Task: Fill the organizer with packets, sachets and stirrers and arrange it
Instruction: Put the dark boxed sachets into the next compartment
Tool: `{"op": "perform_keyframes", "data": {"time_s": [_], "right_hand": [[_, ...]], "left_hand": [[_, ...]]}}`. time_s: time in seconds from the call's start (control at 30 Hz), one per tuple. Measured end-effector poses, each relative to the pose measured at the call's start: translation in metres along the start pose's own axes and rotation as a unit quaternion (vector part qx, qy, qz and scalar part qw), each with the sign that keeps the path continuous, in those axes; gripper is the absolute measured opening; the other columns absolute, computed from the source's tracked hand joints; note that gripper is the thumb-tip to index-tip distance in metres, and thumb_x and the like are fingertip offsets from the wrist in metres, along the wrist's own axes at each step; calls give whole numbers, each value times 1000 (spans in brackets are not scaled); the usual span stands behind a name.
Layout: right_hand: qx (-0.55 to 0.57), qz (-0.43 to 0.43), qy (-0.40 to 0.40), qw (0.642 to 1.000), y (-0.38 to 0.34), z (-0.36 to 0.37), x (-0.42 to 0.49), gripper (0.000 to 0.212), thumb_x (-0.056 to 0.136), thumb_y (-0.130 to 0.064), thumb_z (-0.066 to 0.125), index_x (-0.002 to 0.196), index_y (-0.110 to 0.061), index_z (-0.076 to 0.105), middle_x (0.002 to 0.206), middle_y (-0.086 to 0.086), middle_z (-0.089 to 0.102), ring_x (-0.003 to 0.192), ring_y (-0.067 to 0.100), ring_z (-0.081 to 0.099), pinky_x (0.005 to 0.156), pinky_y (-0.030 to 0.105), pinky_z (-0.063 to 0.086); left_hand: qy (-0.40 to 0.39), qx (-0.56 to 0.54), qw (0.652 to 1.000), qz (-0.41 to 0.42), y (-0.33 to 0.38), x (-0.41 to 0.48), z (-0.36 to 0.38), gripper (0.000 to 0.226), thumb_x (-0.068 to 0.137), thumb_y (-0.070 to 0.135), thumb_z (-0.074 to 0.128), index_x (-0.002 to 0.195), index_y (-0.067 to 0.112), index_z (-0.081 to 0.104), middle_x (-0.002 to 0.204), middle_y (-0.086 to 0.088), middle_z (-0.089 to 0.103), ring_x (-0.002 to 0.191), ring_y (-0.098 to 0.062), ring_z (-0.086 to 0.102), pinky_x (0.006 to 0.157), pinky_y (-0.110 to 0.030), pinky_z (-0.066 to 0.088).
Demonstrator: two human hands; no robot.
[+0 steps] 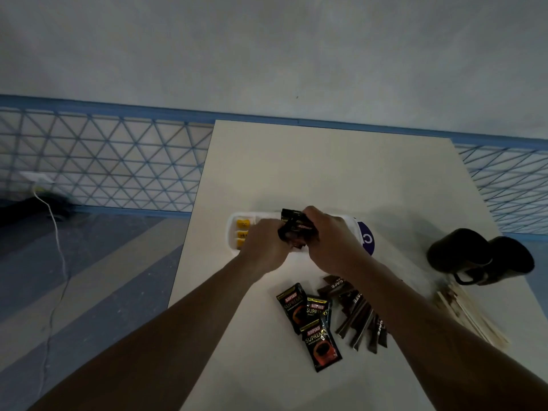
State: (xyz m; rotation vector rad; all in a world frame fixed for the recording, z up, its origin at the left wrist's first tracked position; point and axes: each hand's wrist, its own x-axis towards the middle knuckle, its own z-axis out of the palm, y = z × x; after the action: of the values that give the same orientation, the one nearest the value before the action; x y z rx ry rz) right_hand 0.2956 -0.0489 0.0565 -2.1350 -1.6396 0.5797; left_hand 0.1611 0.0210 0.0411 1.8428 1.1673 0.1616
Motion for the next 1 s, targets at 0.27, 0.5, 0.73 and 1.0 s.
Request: {"op": "perform_keyframes", "data": {"time_s": [0.27,0.5,0.73,1.0], "right_hand": [[-37,18,-21,999,7,-3,17,22,87,-5,60,109,-10,58,88,1,62,65,9,47,49,16,28],[-92,7,-63,994,7,4,30,33,83,-7,66,113,-9,52,96,7,62,79,22,55,58,27,41],[-119,2,-74,990,2,16,43,40,82,-12,70,118,-15,53,102,8,63,84,26,61,68,38,56],[-127,-4,-57,990,8,30,44,34,83,-9,71,114,-9,58,100,9,65,80,25,60,67,33,50]], "left_hand": [[73,71,994,41,-17,13,-3,53,78,17,76,128,14,56,120,-9,59,108,-26,58,92,-33,47],[38,237,970,38,-29,23,-11,98,76,45,77,152,17,22,159,-11,22,148,-40,6,119,-53,14],[-16,266,964,13,-36,31,-7,110,73,49,78,154,15,12,163,-7,9,148,-40,-7,117,-60,0],[3,266,963,48,-42,37,-10,109,64,54,81,149,13,27,153,-8,30,146,-35,14,117,-59,13]]}}
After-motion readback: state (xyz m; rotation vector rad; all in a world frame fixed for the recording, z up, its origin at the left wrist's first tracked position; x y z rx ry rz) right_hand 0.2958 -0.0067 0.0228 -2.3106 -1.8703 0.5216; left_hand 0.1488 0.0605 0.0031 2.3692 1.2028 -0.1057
